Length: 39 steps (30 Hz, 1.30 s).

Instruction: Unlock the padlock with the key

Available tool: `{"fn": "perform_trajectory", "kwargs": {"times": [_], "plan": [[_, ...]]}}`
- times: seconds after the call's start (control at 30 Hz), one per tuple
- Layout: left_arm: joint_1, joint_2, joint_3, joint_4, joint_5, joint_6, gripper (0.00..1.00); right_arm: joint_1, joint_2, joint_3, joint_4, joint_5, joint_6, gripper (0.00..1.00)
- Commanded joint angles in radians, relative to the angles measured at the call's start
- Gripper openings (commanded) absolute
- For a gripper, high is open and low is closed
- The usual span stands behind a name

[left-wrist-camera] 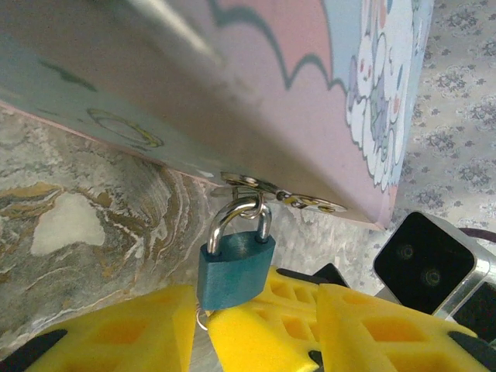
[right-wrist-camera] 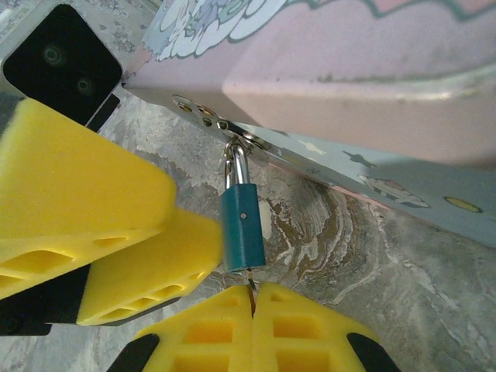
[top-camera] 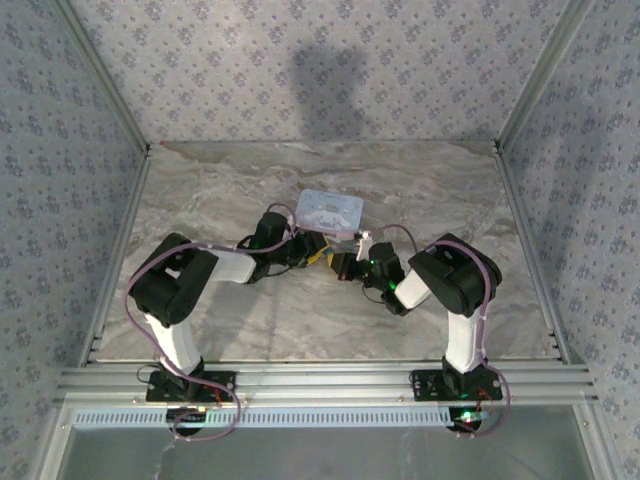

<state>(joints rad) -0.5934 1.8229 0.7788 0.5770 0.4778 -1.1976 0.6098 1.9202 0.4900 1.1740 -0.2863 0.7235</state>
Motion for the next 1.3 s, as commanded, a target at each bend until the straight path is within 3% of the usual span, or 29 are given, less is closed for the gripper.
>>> {"fn": "perform_trajectory", "kwargs": {"times": [0.0, 0.53, 0.9, 1.2, 1.27], "plan": [[-0.014, 0.033, 0.020, -0.012, 0.004, -0.010, 0.43, 0.010, -0.047, 0.030, 0.026, -0.024, 0.025, 0.00], [-0.022, 0.040, 0.037, -0.132, -0.037, -0.005, 0.52, 0.008, -0.069, 0.044, -0.023, -0.030, 0.043, 0.00], [-0.033, 0.078, 0.060, -0.083, -0.015, -0.033, 0.40, 0.007, -0.070, 0.053, -0.024, -0.039, 0.067, 0.00], [-0.033, 0.070, 0.055, -0.078, -0.027, -0.038, 0.19, -0.001, -0.076, 0.043, -0.014, -0.040, 0.080, 0.00], [-0.033, 0.066, 0.055, -0.081, -0.030, -0.037, 0.16, -0.004, -0.080, 0.036, -0.011, -0.043, 0.079, 0.04]]}}
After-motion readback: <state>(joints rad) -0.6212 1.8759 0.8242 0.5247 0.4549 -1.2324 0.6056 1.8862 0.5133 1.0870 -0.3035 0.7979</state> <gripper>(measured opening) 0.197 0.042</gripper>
